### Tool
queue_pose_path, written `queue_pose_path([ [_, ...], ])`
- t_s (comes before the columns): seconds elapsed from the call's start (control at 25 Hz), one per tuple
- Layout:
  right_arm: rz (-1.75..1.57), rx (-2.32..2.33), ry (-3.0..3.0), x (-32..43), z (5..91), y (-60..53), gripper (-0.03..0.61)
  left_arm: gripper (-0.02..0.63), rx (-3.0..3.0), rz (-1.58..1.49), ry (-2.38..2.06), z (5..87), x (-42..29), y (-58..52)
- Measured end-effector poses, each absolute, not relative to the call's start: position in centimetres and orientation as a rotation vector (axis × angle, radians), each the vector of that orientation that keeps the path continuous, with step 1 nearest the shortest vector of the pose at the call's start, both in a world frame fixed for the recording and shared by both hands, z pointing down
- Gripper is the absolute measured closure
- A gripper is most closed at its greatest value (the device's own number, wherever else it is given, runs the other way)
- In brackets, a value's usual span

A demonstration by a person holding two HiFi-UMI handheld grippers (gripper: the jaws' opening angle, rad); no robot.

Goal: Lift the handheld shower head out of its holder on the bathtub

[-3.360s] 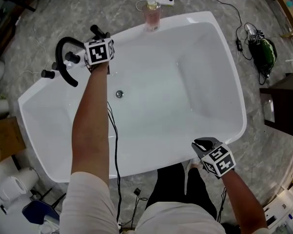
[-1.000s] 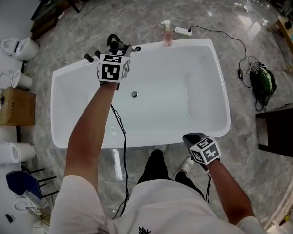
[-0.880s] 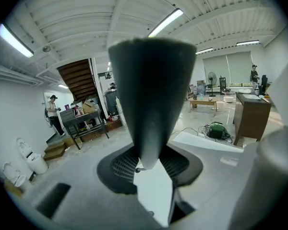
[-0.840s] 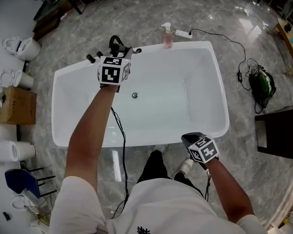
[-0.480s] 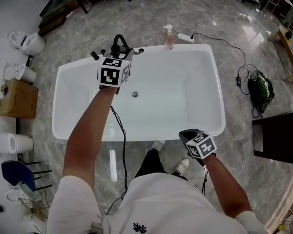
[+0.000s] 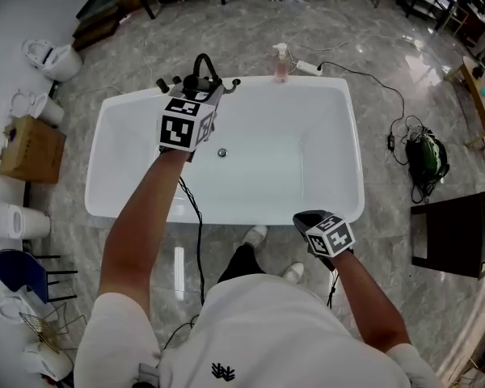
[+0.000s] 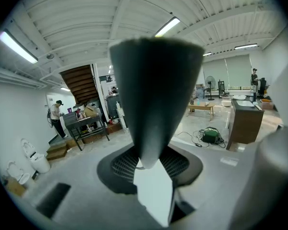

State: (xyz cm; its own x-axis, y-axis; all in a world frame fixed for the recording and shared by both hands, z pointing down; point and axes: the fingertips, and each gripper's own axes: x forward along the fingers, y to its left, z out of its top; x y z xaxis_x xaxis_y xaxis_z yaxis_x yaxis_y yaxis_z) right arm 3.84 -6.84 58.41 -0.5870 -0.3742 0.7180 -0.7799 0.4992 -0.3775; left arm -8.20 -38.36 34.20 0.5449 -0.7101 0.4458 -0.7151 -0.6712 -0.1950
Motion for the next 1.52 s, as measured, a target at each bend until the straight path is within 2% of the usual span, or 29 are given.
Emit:
queue_pose_path([
  [1.52, 0.81, 0.762, -2.256, 1.9, 55.8, -1.6, 0.565, 0.474, 2.799, 0.675, -1.285, 25.6, -11.6, -18.2],
])
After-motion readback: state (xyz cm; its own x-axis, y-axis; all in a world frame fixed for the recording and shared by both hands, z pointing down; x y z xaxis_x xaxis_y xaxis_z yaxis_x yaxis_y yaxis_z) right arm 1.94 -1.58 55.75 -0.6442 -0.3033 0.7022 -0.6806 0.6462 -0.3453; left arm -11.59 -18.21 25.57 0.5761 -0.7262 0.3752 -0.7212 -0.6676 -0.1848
